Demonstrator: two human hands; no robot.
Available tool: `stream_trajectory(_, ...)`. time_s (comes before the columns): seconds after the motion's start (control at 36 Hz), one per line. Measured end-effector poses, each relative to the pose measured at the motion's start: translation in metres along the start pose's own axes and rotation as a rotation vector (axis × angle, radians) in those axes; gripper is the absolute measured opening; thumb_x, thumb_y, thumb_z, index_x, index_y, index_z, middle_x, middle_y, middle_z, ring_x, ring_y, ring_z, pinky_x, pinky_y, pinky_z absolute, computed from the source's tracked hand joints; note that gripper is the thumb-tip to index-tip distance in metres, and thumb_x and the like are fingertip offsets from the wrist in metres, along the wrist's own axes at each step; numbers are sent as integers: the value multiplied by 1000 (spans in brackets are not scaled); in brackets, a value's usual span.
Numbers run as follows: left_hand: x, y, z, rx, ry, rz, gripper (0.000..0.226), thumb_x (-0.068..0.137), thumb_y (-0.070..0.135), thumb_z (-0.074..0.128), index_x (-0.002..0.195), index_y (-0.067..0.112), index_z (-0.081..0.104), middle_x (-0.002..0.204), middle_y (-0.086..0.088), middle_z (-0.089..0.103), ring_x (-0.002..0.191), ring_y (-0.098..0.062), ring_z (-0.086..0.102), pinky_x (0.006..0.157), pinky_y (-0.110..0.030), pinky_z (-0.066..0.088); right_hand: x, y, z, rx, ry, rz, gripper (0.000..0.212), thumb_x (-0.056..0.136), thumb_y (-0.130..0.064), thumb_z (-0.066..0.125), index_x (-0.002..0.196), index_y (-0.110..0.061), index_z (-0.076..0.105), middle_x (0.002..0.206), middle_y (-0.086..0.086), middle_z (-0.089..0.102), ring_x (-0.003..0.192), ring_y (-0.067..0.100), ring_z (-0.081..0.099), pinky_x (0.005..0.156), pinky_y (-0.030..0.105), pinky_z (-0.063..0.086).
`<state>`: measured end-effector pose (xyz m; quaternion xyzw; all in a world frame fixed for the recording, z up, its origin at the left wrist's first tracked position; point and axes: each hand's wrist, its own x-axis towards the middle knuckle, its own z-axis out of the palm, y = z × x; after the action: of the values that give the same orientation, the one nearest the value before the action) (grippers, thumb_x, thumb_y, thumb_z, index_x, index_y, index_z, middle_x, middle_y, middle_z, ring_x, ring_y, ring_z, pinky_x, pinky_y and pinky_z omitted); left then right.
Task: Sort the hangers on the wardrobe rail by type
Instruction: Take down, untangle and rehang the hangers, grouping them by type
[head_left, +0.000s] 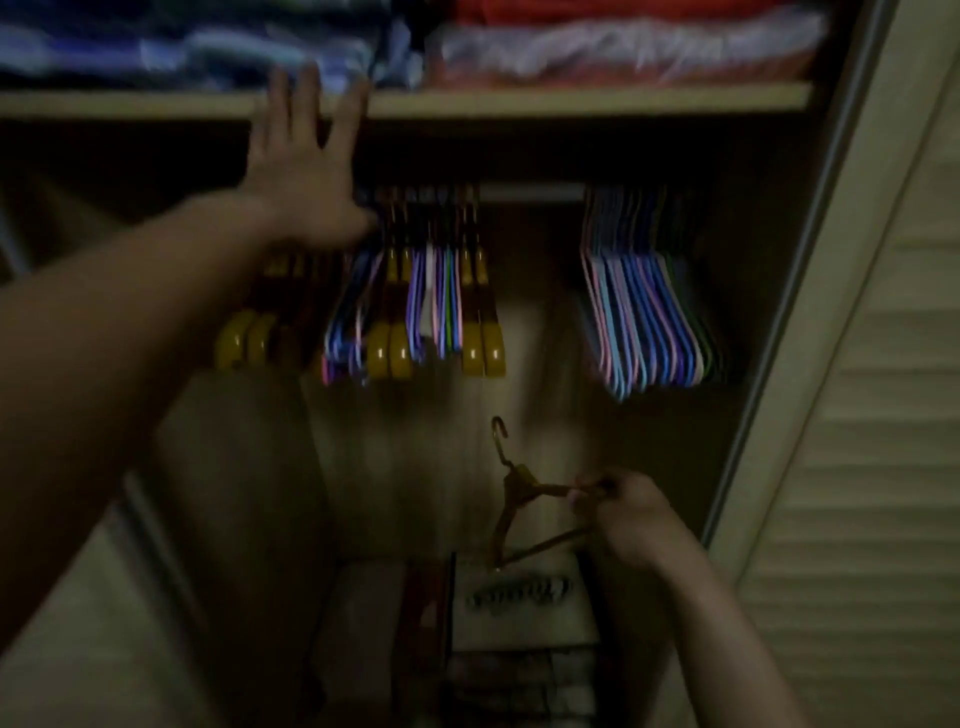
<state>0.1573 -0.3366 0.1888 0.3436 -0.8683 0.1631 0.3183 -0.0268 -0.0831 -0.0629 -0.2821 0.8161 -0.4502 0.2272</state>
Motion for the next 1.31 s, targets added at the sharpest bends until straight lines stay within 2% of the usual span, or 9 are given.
stream_trajectory(0.11, -84, 20, 45, -560, 40, -92, 78, 94, 28, 62, 158, 33, 18, 166, -7, 13, 151, -25, 16, 124, -43, 17, -38, 29, -18, 138, -140, 52, 5, 90, -16, 68, 91, -14, 72, 73, 3, 65, 61, 11, 58, 53, 26, 49)
stream_trajectory(0.22, -247, 45, 149, -897, -222, -427, 70, 83, 30, 65, 143, -2, 45, 140, -24, 52, 122, -15, 53, 106, -40, 46, -56, 43, -30, 327, -259, 130, 8, 92, -16, 66, 96, -11, 71, 74, 3, 56, 55, 6, 52, 43, 19, 48)
stream_trajectory(0.42, -373, 42, 177, -954, -604, -761, 52, 97, 53, 51, 140, 24, 51, 130, 13, 51, 118, -7, 49, 94, -23, 36, -51, 49, -19, 616, -446, 177, 24, 75, -23, 70, 94, -8, 70, 71, 4, 58, 46, 6, 38, 41, 19, 48)
stream_trajectory(0.47, -384, 14, 169, -950, -666, -709, 65, 85, 78, 47, 124, 29, 66, 122, 10, 68, 114, -10, 60, 101, -30, 44, -48, 51, -13, 660, -483, 168, 33, 73, -25, 70, 100, -6, 71, 73, 6, 59, 45, 6, 39, 41, 19, 46)
stream_trajectory(0.61, -406, -38, 122, -1072, -698, -704, 87, 56, 87, 69, 83, 4, 73, 69, -5, 68, 65, -8, 62, 60, -15, 44, -34, 56, -14, 778, -558, 164, 64, 64, -27, 85, 116, 5, 63, 75, 11, 60, 41, 7, 51, 38, 18, 45)
stream_trajectory(0.67, -399, -51, 96, -1110, -702, -655, 72, 62, 81, 70, 74, 10, 68, 66, -6, 60, 64, -12, 57, 62, -19, 42, -29, 49, -17, 842, -617, 170, 89, 35, -29, 101, 110, 3, 65, 74, 13, 63, 42, 10, 57, 38, 19, 46)
stream_trajectory(0.72, -384, -58, 67, -1133, -655, -588, 61, 74, 74, 67, 72, 12, 65, 65, -9, 54, 63, -17, 53, 61, -23, 39, -20, 42, -13, 903, -626, 175, 79, 37, -25, 100, 104, 1, 67, 75, 14, 66, 41, 11, 57, 38, 18, 47)
stream_trajectory(0.97, -313, -55, -44, -1135, -348, -549, 67, 52, 64, 88, 78, 4, 71, 77, -24, 66, 61, -30, 65, 59, -33, 58, 2, -16, 9, 568, -273, -182, 9, 97, -22, 59, 97, -17, 67, 105, 12, 62, 86, 19, 61, 78, 35, 52)
stream_trajectory(1.31, -246, -40, -108, -1054, 19, -445, 40, 82, 34, 79, 82, -4, 68, 83, -35, 60, 57, -38, 63, 58, -40, 59, 11, -154, -17, 382, 213, -518, 48, 103, -42, 42, 149, -37, 33, 154, 0, 35, 137, 26, 39, 109, 50, 36)
